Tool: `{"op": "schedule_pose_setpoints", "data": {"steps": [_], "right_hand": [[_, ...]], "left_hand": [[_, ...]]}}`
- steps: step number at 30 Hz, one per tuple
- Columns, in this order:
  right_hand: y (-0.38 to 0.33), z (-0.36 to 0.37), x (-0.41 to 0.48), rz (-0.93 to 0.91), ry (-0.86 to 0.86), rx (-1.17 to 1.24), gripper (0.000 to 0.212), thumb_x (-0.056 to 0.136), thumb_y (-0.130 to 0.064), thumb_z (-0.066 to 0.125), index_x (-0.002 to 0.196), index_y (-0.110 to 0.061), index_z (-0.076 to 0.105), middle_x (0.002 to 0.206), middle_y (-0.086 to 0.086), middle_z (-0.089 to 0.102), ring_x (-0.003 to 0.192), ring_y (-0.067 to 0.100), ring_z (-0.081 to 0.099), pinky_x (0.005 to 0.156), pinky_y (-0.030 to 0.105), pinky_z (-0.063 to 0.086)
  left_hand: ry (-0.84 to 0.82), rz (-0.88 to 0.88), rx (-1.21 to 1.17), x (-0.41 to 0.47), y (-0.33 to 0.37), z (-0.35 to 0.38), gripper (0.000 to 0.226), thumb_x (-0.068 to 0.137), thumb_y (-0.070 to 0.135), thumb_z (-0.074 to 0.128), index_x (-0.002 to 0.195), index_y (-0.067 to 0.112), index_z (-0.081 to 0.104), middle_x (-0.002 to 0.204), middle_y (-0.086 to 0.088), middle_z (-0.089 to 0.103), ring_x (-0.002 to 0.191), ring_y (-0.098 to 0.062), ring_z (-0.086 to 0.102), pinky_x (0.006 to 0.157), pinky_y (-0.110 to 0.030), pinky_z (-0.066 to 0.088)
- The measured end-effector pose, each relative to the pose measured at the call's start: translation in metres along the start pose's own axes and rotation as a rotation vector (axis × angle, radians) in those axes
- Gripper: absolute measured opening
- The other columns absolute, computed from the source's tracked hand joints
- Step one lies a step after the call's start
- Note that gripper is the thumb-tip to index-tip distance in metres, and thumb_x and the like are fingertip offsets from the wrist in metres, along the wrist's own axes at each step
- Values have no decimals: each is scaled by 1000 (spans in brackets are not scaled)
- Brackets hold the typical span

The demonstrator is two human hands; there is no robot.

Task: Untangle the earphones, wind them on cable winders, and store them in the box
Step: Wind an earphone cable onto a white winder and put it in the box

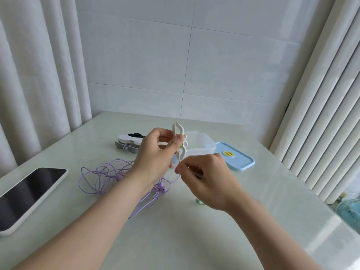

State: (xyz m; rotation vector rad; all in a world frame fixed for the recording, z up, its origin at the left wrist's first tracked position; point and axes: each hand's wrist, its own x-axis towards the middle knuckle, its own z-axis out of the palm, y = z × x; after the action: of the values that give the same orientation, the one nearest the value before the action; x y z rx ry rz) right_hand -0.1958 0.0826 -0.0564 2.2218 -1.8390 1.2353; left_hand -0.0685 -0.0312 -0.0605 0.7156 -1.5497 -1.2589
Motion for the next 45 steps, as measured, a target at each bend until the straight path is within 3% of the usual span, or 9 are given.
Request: {"op": "schedule_pose_setpoints", "data": {"steps": [8, 11, 15, 20, 24, 27, 34, 38, 45], "right_hand": [[-3, -15, 5, 153, 302, 250, 19, 100, -10, 59, 82, -16, 63, 53, -5, 47, 51, 13, 35, 51, 25, 30], [2, -18, 7, 201, 375, 227, 19, 97, -12, 62, 79, -18, 67, 52, -11, 56, 47, 12, 41, 50, 27, 35], [12, -21, 7, 232, 491, 200, 10, 93, -19, 74, 83, -23, 73, 58, -1, 65, 47, 19, 50, 50, 31, 43], [22, -21, 9, 284, 501, 206, 6, 93, -22, 76, 96, -27, 76, 56, 3, 47, 47, 12, 37, 55, 24, 37], [29, -19, 8, 387, 424, 171, 16, 98, -24, 69, 104, -35, 78, 68, -11, 52, 48, 10, 43, 56, 20, 37], [32, -18, 7, 408, 357, 72, 14, 98, -30, 69, 103, -37, 79, 77, -13, 69, 69, 7, 66, 65, 22, 49], [32, -17, 6, 416, 333, -26, 14, 90, -40, 79, 80, -30, 80, 65, -10, 69, 74, 2, 61, 62, 7, 37], [27, -11, 5, 370, 141, -1, 25, 98, -37, 68, 75, -40, 73, 66, -8, 70, 50, 9, 50, 58, 21, 41], [9, -10, 0, 327, -100, 27, 26, 100, -24, 63, 77, -20, 74, 60, -5, 71, 40, 7, 47, 50, 12, 36]], "left_hand": [[-385, -192, -286, -4, 1, 1, 26, 98, 31, 67, 107, 7, 65, 82, 0, 64, 67, -15, 53, 60, -18, 48], [-470, -190, -252, -3, -3, -1, 44, 95, 38, 72, 115, 0, 67, 98, -9, 70, 86, -22, 54, 74, -22, 49], [-503, -159, -159, -3, -6, -4, 59, 82, 58, 82, 118, 11, 74, 115, -18, 74, 100, -29, 53, 89, -42, 38], [-454, -120, -62, -3, -3, -3, 37, 88, 43, 79, 114, 18, 77, 114, -12, 78, 90, -23, 63, 84, -40, 46], [-443, -51, 26, -6, 1, -2, 27, 87, 35, 81, 111, 22, 81, 104, 0, 81, 87, -16, 69, 78, -26, 57], [-411, -2, 5, -5, 2, -2, 31, 81, 32, 84, 107, 16, 83, 101, -5, 82, 82, -16, 70, 84, -27, 57], [-395, -96, -313, 0, -1, 0, 42, 86, 20, 73, 120, -4, 71, 115, -15, 77, 97, -20, 75, 89, -24, 57], [-369, -135, -355, 2, 1, -1, 40, 88, 27, 71, 117, -1, 72, 108, -13, 76, 88, -17, 71, 80, -26, 54], [-265, -153, -12, 4, 1, -5, 38, 100, 49, 60, 119, 19, 73, 110, 7, 79, 96, -4, 73, 78, -31, 45]]}}
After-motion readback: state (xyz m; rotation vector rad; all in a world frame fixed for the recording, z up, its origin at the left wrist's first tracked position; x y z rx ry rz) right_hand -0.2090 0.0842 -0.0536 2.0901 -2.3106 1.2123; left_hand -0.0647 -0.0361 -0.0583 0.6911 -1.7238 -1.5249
